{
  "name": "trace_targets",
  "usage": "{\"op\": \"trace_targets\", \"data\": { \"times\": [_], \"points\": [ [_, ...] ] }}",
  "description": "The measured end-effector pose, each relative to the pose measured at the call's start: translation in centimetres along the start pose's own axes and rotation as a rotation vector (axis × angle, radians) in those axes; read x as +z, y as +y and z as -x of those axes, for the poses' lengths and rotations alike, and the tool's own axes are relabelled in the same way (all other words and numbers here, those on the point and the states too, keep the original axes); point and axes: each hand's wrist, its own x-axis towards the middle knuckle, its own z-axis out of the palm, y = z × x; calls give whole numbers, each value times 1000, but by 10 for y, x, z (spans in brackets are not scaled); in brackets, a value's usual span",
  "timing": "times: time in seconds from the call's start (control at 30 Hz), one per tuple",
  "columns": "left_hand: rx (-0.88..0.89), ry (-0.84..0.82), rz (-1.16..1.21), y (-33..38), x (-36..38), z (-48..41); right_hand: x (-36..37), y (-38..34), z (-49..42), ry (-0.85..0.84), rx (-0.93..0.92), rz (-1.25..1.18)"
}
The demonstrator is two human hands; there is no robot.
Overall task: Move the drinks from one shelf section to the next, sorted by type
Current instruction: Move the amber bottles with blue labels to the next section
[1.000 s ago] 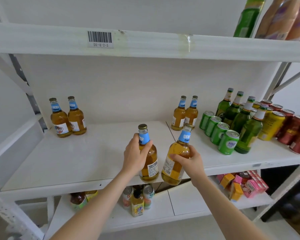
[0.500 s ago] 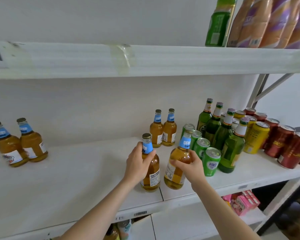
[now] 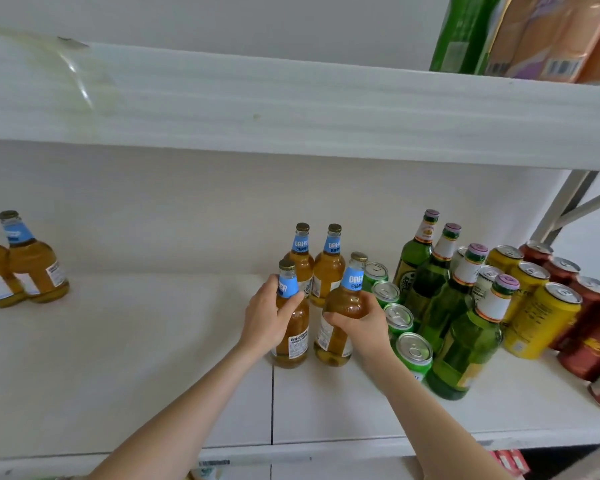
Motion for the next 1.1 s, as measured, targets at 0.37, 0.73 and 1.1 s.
{"op": "trace_targets", "data": {
  "times": [0.37,0.73,1.1],
  "points": [
    [14,-23,-14,-13,18,-44,19,9,-51,17,-24,75],
    [34,-71,23,-20,28,-56,20,18,-61,-24,-106,91],
    [-92,-132,248,-30,25,-45,14,37,-46,-70,-92,11]
  ]
}}
